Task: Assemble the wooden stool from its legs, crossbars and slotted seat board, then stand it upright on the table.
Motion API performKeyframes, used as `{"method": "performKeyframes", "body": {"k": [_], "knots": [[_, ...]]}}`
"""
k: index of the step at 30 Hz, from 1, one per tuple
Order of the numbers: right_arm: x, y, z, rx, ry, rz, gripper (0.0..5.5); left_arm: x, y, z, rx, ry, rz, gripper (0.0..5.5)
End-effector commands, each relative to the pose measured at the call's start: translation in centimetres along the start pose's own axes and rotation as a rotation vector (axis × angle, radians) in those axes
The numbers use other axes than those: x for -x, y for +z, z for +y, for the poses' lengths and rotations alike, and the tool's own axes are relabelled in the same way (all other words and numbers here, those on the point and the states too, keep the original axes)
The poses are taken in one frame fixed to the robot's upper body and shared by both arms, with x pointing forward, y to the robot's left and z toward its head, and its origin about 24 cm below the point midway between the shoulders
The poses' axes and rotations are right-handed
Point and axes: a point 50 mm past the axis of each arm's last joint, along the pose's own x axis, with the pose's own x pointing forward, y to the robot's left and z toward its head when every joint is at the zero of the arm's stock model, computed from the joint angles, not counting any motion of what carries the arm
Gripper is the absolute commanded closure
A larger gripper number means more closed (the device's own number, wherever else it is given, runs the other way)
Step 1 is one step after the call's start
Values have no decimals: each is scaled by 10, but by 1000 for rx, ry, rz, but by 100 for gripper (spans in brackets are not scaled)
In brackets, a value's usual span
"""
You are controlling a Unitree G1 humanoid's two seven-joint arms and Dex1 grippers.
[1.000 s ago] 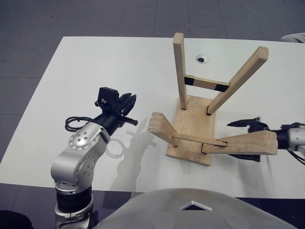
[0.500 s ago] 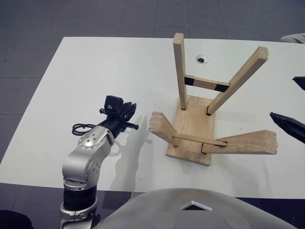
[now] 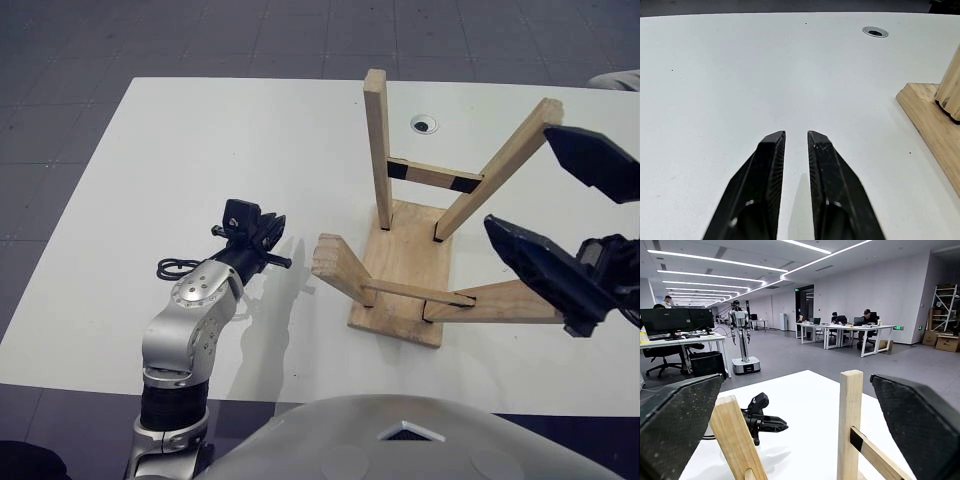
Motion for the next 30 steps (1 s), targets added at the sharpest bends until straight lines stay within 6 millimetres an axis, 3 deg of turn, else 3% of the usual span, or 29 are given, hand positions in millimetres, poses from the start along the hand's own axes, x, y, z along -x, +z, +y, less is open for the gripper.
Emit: {"method": "performKeyframes", "body": {"k": [1, 11, 19, 26, 28, 30], "knots": [[-7, 0, 4, 32, 36, -9, 1, -3, 3, 0, -8, -6, -15, 470], [-11, -24, 12, -27, 111, 57, 1, -3, 4, 1, -11, -4, -19, 470], [-5, 14, -3, 82, -85, -144, 1, -5, 3, 0, -10, -5, -18, 470], [1, 45, 2, -7, -57, -309, 1, -6, 1, 0, -12, -4, -18, 470], [-4, 25, 5, -68, 4, -161, 1, -7, 1, 0, -14, -6, -18, 470], [-7, -19, 16, -135, 161, 106, 1, -6, 1, -1, -14, -7, -17, 470]]}}
